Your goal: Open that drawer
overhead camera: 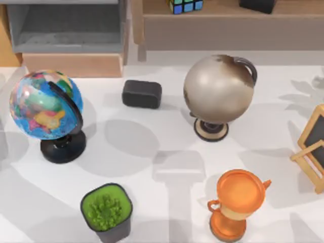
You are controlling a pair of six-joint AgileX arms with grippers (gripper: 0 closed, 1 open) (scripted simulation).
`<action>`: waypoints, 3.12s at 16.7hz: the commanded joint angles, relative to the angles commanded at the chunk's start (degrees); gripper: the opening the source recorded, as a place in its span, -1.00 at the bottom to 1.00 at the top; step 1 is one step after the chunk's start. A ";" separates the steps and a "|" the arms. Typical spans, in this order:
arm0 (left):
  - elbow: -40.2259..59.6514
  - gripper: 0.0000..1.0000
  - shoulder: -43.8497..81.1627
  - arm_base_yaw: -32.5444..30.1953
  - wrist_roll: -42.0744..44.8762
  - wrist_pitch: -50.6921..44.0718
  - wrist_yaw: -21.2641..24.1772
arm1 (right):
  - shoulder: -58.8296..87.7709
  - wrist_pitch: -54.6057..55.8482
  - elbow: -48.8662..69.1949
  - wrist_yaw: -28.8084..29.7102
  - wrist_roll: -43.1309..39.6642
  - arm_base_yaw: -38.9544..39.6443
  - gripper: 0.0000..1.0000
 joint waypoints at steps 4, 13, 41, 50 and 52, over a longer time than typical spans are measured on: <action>3.96 1.00 1.86 -0.66 0.04 -1.86 -0.77 | 0.00 0.00 0.00 0.00 0.00 0.00 1.00; 6.61 0.55 3.13 -1.18 0.02 -3.24 -1.26 | 0.00 0.00 0.00 0.00 0.00 0.00 1.00; -6.39 -1.00 -2.45 2.07 -0.23 3.22 2.23 | 0.00 0.00 0.00 0.00 0.00 0.00 1.00; -11.47 -1.00 -4.26 3.54 -0.02 5.79 3.54 | 0.00 0.00 0.00 0.00 0.00 0.00 1.00; -15.10 -1.00 -5.87 4.84 0.14 7.83 4.92 | 0.00 0.00 0.00 0.00 0.00 0.00 1.00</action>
